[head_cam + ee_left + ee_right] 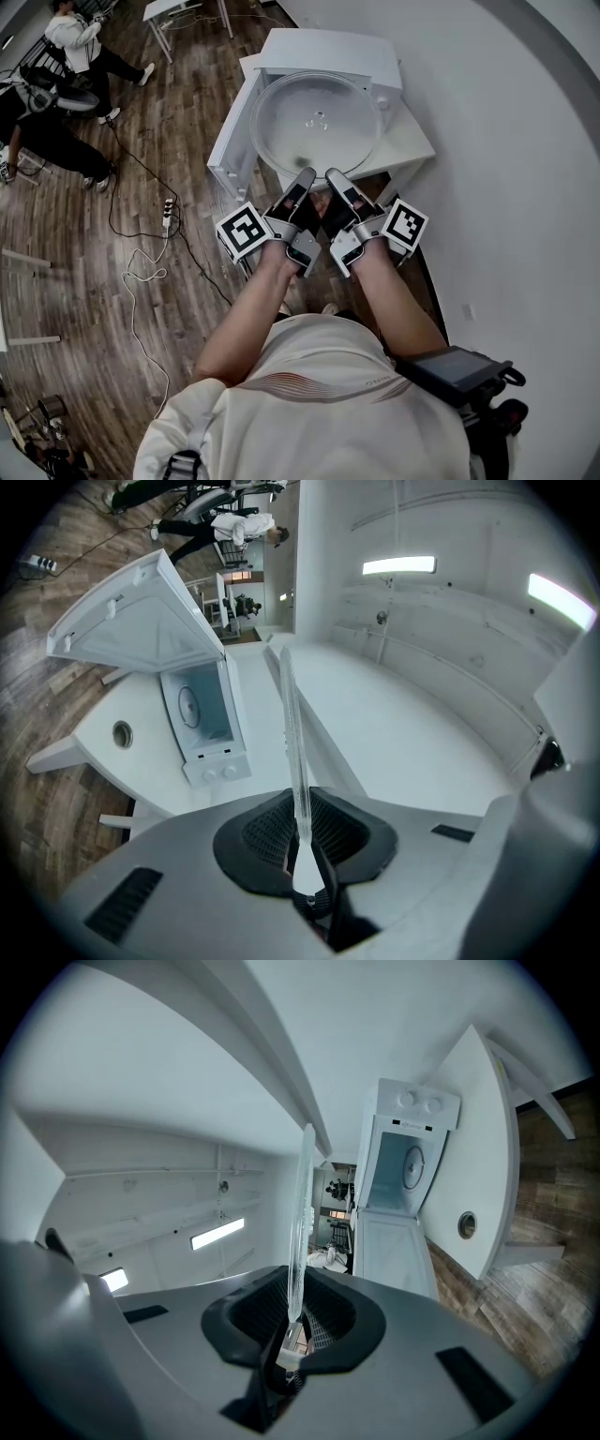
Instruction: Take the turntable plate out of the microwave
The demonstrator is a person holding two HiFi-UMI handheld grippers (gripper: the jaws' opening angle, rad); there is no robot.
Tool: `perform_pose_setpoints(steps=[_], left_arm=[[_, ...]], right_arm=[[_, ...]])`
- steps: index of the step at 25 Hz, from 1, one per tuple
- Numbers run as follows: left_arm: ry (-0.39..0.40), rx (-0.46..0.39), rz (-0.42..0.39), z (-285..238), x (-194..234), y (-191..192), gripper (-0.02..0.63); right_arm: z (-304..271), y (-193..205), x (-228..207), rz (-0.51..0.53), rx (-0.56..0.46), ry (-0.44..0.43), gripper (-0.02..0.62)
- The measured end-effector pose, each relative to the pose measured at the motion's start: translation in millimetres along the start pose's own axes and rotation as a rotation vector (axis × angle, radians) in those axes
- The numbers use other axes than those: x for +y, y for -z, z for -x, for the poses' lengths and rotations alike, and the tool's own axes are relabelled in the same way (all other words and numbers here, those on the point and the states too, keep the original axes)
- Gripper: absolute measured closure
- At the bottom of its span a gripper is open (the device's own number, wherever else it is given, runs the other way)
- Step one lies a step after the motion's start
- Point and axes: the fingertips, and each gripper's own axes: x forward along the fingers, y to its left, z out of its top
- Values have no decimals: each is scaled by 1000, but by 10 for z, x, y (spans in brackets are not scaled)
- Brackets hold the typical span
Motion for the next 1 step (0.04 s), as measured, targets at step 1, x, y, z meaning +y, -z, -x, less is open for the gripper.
perform_pose_setpoints(steps=[1], left_arm=[[3, 1, -1, -6, -3, 3, 551]], right_arm=[[2, -3, -3, 0, -1, 0, 554]])
